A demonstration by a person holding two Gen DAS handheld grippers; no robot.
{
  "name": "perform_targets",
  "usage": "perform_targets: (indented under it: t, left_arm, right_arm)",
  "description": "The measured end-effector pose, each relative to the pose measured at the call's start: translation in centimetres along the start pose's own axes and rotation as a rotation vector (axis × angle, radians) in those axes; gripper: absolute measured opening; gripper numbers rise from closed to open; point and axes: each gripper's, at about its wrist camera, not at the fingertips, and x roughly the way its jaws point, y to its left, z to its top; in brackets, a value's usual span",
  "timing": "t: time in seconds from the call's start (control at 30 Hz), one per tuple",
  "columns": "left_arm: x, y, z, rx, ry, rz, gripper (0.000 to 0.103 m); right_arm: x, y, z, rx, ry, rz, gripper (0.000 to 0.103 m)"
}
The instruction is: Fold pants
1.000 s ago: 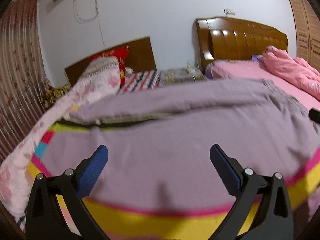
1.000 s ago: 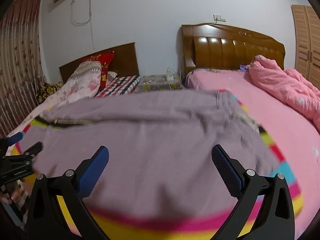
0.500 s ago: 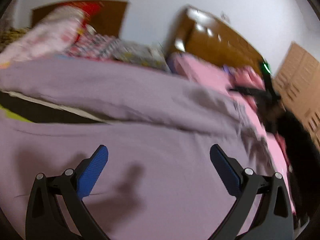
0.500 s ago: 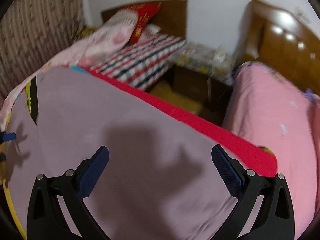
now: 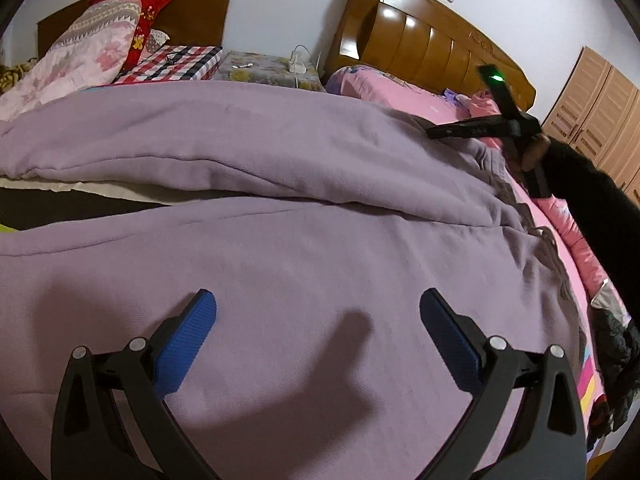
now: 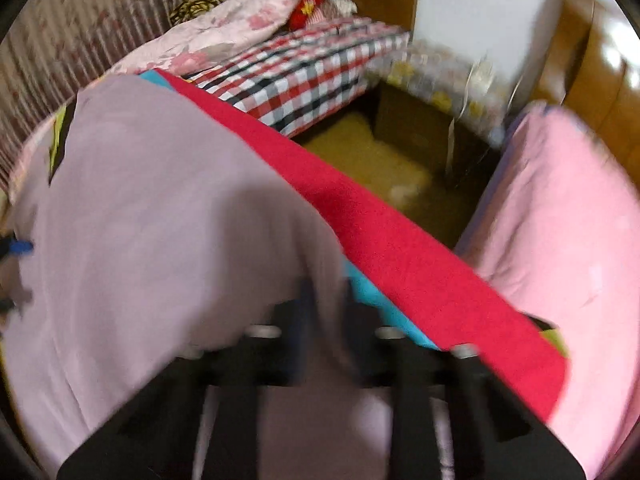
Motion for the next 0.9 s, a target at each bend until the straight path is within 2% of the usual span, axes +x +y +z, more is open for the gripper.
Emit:
perform_targets:
  t: [0.1, 0.17, 0.2, 0.3, 0.37, 0.43, 0.53, 0.7, 0.73, 0.83, 0.9]
  left_arm:
    - [-0.6, 0.8, 0.1, -0.043, -0.013, 0.008, 0.101]
    - [-1.5, 1.6, 0.3, -0.087, -0.025, -0.018, 0.101]
    - [-2.2, 2.2, 0.4, -0.131, -0.037, -0.055, 0.101]
    - [-3.9, 4.2, 0.5, -0.259, -0.063, -0.153, 0.101]
    - [-4.7, 5.1, 0.4, -0.321, -0.074, -0.214, 0.101]
    - [-4.8, 5.6, 0.4, -0.358, -0.064, -0.261, 0.101]
    - [-3.8, 5.3, 1.0, -0.341, -0.019, -0.277, 0.101]
    - [-1.9, 4.9, 1.7, -0.327, 0.02, -0.306, 0.1]
    - [-1.6, 5.0, 1.5, -0.326, 0.028, -0.309, 0.093]
    - [-0.4, 5.5, 1.3, -0.364, 0.046, -0.328, 0.066]
    - [0.0, 5.8, 1.4, -0.37, 0.05, -0.363, 0.029]
  right_arm:
    - [-6.1, 5.9, -1.7, -0.073, -0.147, -0.133, 0.016]
    - [-10.1, 11.1, -3.8, -0.13, -0.242, -0.191, 0.015]
    - [-12.2, 14.6, -5.5, -0.156, -0.288, -0.221, 0.015]
    - [-15.2, 23.3, -10.8, -0.19, -0.334, -0.292, 0.015]
    - [-15.2, 27.7, -14.4, -0.166, -0.33, -0.328, 0.015]
    - [-14.7, 29.9, -16.7, -0.12, -0.319, -0.334, 0.015]
    - [-13.3, 31.4, -19.7, -0.031, -0.299, -0.361, 0.014]
    - [-14.4, 32.0, -20.0, 0.039, -0.359, -0.405, 0.014]
    - [-14.8, 32.3, -19.9, 0.057, -0.373, -0.404, 0.014]
    - [-15.6, 32.3, -19.9, 0.073, -0.395, -0.412, 0.014]
    - [-15.5, 32.2, -19.7, 0.07, -0.385, -0.414, 0.014]
